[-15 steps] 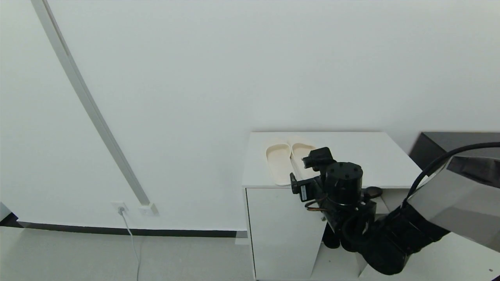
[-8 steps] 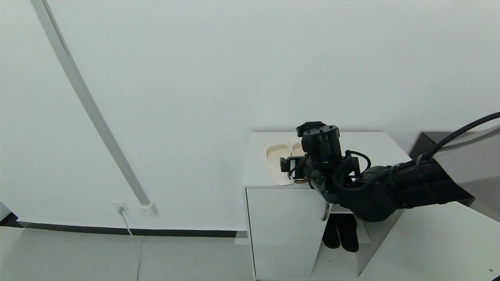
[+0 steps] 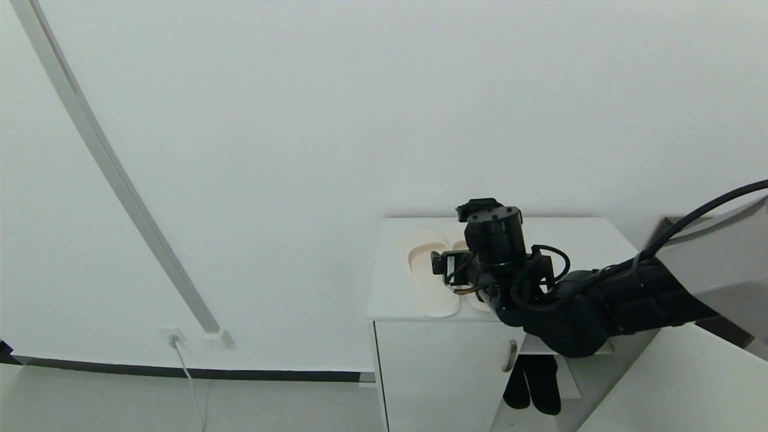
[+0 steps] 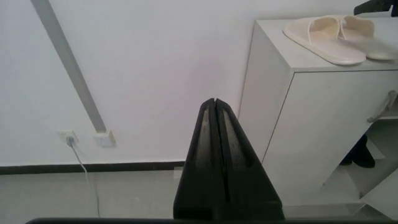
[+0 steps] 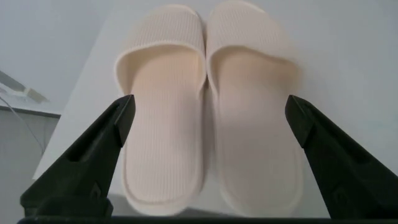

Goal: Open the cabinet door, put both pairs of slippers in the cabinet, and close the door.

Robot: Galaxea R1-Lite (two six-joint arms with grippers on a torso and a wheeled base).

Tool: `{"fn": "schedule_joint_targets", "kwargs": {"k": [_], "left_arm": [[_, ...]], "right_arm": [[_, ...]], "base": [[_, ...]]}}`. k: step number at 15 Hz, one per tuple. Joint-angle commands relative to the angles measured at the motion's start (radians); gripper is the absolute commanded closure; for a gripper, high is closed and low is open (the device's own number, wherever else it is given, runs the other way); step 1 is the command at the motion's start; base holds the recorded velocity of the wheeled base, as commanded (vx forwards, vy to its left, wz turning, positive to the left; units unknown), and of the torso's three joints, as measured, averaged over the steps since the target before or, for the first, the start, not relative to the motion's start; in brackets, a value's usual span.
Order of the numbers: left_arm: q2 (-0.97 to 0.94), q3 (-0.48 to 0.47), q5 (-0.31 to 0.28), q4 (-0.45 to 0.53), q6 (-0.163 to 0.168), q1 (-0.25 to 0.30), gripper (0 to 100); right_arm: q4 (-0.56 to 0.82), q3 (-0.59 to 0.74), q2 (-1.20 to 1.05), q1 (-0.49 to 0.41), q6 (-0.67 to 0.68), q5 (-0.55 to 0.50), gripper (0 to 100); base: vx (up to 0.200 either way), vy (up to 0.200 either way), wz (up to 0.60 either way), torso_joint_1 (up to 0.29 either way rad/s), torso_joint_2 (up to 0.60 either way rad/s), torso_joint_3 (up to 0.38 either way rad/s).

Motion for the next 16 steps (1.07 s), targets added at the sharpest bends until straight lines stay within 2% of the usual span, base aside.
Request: {"fn": "schedule_joint_targets", "kwargs": {"k": [1, 6, 13, 16], "left_arm": [[0.001, -0.001, 0.001, 0.000, -0.002, 0.000, 100], [0.001, -0.001, 0.001, 0.000, -0.002, 0.000, 100], [0.001, -0.001, 0.001, 0.000, -0.002, 0.000, 100], [0.001, -0.001, 0.001, 0.000, -0.002, 0.000, 100]], "right_arm": [[-0.047, 0.059, 0.027, 0.011, -0.005, 0.000, 0], [-0.078, 0.040, 0.086, 0.007, -0.007, 0.029, 0], [-0.129, -0.090, 0.224, -0.046, -0.051, 0.043, 0], [-0.142, -0.193, 0.302, -0.072, -0.070, 0.050, 0]], "base": [[0.000, 0.000, 0.00, 0.000, 0.00, 0.000], [0.000, 0.000, 0.00, 0.000, 0.00, 0.000], [0.000, 0.000, 0.00, 0.000, 0.00, 0.000], [0.000, 0.000, 0.00, 0.000, 0.00, 0.000]]}}
